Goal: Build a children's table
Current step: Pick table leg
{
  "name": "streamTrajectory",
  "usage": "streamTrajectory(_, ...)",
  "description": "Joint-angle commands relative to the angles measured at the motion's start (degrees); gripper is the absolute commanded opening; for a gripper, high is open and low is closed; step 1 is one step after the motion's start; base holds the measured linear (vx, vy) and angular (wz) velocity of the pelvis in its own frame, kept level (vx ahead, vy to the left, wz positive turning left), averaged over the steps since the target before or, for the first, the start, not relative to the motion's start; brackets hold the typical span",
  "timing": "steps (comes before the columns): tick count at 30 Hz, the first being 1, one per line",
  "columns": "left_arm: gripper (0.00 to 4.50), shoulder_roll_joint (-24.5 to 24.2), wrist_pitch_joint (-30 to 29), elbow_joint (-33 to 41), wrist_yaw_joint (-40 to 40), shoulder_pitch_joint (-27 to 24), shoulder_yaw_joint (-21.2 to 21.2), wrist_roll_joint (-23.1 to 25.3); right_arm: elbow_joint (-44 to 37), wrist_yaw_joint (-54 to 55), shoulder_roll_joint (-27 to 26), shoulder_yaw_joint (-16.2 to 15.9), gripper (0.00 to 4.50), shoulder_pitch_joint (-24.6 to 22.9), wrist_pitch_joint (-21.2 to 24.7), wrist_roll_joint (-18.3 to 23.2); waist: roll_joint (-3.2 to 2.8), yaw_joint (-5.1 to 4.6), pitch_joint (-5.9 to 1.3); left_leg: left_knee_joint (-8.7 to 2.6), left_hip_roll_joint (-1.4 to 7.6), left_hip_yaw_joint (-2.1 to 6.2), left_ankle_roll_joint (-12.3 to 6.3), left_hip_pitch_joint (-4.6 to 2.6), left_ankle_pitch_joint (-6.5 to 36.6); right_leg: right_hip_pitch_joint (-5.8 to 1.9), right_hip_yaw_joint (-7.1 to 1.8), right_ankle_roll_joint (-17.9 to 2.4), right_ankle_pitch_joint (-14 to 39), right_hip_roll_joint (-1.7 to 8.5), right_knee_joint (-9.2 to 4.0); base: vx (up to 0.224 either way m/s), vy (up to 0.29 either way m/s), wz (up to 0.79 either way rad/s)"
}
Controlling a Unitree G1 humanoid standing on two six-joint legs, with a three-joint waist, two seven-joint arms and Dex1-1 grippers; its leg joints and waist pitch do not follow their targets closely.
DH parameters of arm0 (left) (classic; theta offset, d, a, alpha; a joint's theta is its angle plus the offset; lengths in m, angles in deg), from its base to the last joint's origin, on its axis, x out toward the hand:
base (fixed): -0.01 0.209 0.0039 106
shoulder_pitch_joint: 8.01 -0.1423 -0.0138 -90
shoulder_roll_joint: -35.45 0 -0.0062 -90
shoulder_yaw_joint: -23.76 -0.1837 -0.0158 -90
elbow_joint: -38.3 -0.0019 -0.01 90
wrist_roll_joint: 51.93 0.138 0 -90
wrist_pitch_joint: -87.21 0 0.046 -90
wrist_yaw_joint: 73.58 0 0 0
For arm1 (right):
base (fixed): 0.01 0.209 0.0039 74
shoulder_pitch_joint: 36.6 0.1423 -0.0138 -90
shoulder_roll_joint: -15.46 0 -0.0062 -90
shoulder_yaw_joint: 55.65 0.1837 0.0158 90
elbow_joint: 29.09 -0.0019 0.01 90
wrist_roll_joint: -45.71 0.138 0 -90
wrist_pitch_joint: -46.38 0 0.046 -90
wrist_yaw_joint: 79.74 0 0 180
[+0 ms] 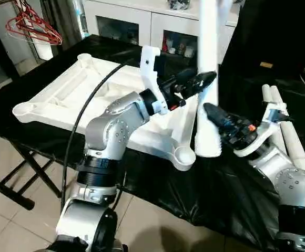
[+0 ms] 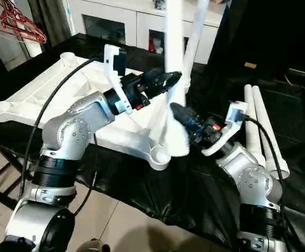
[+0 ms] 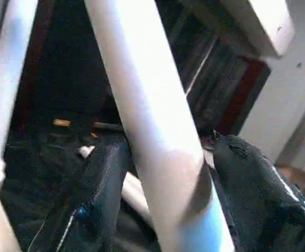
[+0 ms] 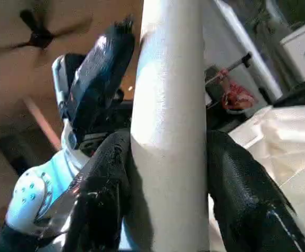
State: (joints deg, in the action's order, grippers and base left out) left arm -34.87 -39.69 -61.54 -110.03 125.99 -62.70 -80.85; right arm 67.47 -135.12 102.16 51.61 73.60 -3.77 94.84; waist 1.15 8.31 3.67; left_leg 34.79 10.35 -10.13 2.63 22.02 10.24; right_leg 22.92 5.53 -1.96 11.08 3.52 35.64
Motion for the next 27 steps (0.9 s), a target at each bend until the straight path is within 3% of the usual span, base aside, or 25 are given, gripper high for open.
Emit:
streamTrajectory(1,2.94,0.9,-1.6,1.2,0.5,0.5,0.2,-2.0,-2.0,-0.1,0.6,-1.5,1.85,-0.2,0.4,-0.1,1.08,0.27,-4.41,-3.50,3.02,1.08,-3.95,-0.40,3.5,-3.48,-3.33,-7.8,11.9,5.76,-4.95,0.000,0.000,0.00)
streamTrajectory(4,2.94,1.1,-3.5,2.2,1.1,0.1,0.4,-3.5,-1.9,0.2,0.8,-3.2,1.85,0.0,0.0,-1.7,1.07,0.31,-4.52,-3.46,3.07,1.09,-4.07,-0.46,3.1,-3.52,-3.37,-7.8,10.7,5.77,-4.75,0.000,0.000,0.00)
streamTrajectory(9,2.76,1.4,-5.5,0.1,6.8,0.5,0.3,-0.7,-3.5,4.0,-0.1,-8.3,1.85,1.6,-4.2,-8.9,0.99,0.10,-4.48,-3.59,3.15,1.15,-3.85,-0.52,3.0,-3.46,-3.38,-8.1,8.9,5.70,-4.68,0.000,0.000,0.00)
streamTrajectory(10,2.65,1.4,-5.5,0.1,6.8,0.5,0.3,-0.7,-3.5,4.0,-0.1,-8.3,1.85,1.6,-4.2,-8.9,0.59,0.18,-4.52,-3.58,3.21,1.19,-3.61,-0.59,3.2,-3.43,-3.39,-8.1,9.1,5.79,-4.66,0.000,0.000,0.00)
streamTrajectory(12,2.48,2.5,-4.0,-3.4,14.1,2.4,2.7,1.8,-3.0,11.9,-2.0,-10.9,1.85,4.2,-8.7,-15.7,0.56,-0.26,-4.45,-3.63,3.19,1.22,-2.89,-0.63,3.6,-3.29,-3.40,-7.8,9.0,5.48,-4.83,0.000,0.000,0.00)
streamTrajectory(15,2.21,2.9,-2.0,-5.5,18.2,3.8,4.5,2.8,-2.7,17.8,-3.7,-12.5,1.84,6.1,-12.0,-20.4,0.46,-0.67,-4.50,-3.76,3.05,1.26,-1.64,-0.83,4.5,-3.35,-3.45,-7.0,10.4,5.67,-5.07,0.000,0.000,0.00)
streamTrajectory(17,2.05,3.6,0.5,-7.9,22.1,5.4,6.5,3.1,-4.1,19.4,-4.6,-14.8,1.84,6.7,-14.0,-23.4,0.40,-0.53,-4.50,-3.81,3.08,1.21,-1.84,-0.91,4.9,-3.43,-3.53,-7.1,10.3,5.72,-5.07,0.000,0.000,0.00)
streamTrajectory(18,2.05,3.8,0.8,-8.2,22.7,5.6,6.7,3.1,-4.4,19.7,-4.8,-15.2,1.84,6.8,-14.5,-23.9,0.65,-0.57,-4.47,-3.78,3.10,1.19,-1.88,-0.84,4.7,-3.33,-3.55,-7.0,9.8,5.53,-5.00,0.000,0.000,0.00)
streamTrajectory(19,1.97,4.2,2.0,-8.8,24.0,6.1,7.5,3.1,-4.8,21.1,-5.5,-15.8,1.84,7.0,-15.8,-25.4,0.62,-0.44,-4.61,-3.78,3.16,1.26,-2.36,-0.80,3.7,-3.49,-3.59,-7.6,7.2,5.66,-4.63,0.000,0.000,0.00)
streamTrajectory(24,1.93,5.2,3.8,-8.9,28.9,6.1,9.2,4.2,-5.8,25.2,-7.8,-20.5,1.84,8.0,-19.8,-31.0,0.20,-0.54,-4.78,-3.66,3.15,1.30,-3.21,-0.76,2.4,-3.59,-3.61,-9.2,2.1,5.66,-4.02,0.000,0.000,0.00)
streamTrajectory(27,1.92,5.0,4.3,-9.0,29.2,6.0,9.0,4.5,-6.0,25.5,-7.7,-21.7,1.84,8.2,-20.6,-32.3,0.24,-0.54,-4.64,-3.74,3.14,1.24,-3.28,-0.87,3.3,-3.61,-3.65,-9.2,3.1,5.60,-4.23,0.000,0.000,0.00)
